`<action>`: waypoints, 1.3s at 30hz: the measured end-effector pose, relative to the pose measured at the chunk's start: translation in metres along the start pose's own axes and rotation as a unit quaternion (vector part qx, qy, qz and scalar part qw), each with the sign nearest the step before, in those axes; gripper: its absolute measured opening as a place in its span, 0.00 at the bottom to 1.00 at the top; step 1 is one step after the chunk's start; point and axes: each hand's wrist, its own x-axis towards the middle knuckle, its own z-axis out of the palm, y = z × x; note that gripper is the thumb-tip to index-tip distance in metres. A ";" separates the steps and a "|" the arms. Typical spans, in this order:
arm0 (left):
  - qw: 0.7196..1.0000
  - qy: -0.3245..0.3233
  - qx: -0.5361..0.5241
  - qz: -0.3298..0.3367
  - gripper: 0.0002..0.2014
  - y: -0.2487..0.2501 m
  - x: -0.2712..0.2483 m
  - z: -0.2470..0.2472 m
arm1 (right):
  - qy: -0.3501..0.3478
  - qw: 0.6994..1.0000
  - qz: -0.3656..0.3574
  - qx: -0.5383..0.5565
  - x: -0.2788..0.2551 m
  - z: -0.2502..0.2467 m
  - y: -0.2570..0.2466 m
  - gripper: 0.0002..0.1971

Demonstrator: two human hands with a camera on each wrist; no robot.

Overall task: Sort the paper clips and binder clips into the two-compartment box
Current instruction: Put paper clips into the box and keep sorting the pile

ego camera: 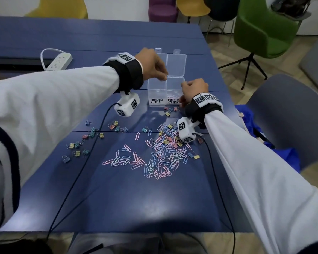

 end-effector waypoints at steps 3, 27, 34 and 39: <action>1.000 -0.009 0.010 0.014 0.11 0.019 0.013 0.010 | 0.025 0.999 0.030 0.020 0.012 -0.003 0.013 0.29; 0.949 -0.281 0.140 -0.017 0.33 0.005 -0.195 0.003 | -0.166 0.942 -0.142 -0.254 -0.126 -0.034 0.025 0.11; 0.956 -0.278 0.068 -0.071 0.19 0.001 -0.227 0.022 | -0.130 0.942 -0.095 -0.296 -0.149 -0.019 0.031 0.13; 0.975 -0.211 0.033 -0.057 0.10 0.023 -0.219 0.044 | -0.118 0.952 -0.093 -0.266 -0.156 -0.016 0.028 0.09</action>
